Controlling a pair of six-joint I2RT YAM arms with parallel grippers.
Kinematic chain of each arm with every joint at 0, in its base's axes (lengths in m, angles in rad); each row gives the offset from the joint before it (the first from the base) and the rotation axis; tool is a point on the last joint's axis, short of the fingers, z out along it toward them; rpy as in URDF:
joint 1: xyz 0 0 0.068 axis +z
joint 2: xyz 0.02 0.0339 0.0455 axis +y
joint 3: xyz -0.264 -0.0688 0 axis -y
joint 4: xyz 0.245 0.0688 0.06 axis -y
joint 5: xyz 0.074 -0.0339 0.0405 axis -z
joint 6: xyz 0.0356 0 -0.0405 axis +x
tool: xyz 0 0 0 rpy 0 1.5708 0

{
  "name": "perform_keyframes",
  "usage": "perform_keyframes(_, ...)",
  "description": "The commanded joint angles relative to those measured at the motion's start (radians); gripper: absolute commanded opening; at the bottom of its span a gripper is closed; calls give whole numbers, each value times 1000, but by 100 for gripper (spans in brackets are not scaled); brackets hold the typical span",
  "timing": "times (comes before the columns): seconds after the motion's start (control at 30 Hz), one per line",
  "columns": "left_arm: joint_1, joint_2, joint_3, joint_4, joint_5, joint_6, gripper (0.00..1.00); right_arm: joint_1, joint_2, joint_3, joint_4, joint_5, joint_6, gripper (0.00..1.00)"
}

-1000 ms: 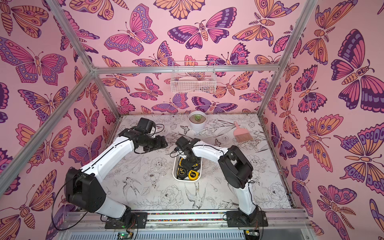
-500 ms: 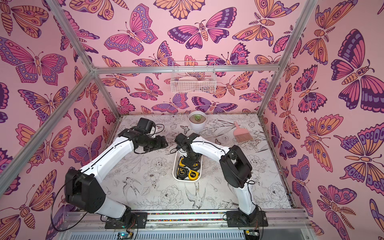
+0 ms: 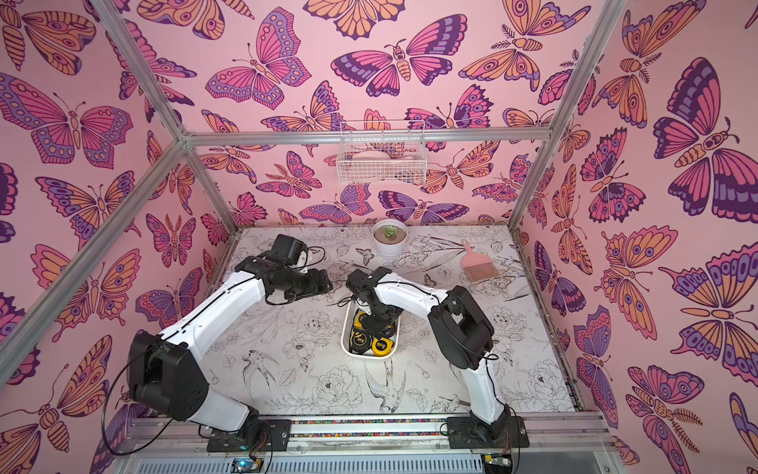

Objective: Take the tape measure out of the storage box
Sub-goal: Pick up the tape measure from the storage box.

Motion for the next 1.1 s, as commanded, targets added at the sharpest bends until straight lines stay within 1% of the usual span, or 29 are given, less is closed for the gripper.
perform_keyframes(0.0,12,-4,-24,6,9,19,83,3,50,-9,-19,-7,33,80)
perform_keyframes(0.1,16,-10,-32,10,8,17,83,3,52,-17,6,-11,37,79)
perform_keyframes(0.43,19,-15,-41,16,8,13,83,3,96,-4,-43,-26,69,73)
perform_keyframes(0.5,20,-16,-41,16,7,13,83,3,85,-3,-50,-22,72,70)
perform_keyframes(0.7,21,-15,-37,19,4,10,83,3,44,1,-63,-42,78,56)
perform_keyframes(0.93,20,-15,-35,24,10,5,83,3,-37,16,-70,-11,78,53)
perform_keyframes(1.07,21,-14,-37,36,25,0,83,3,-69,54,-89,9,74,53)
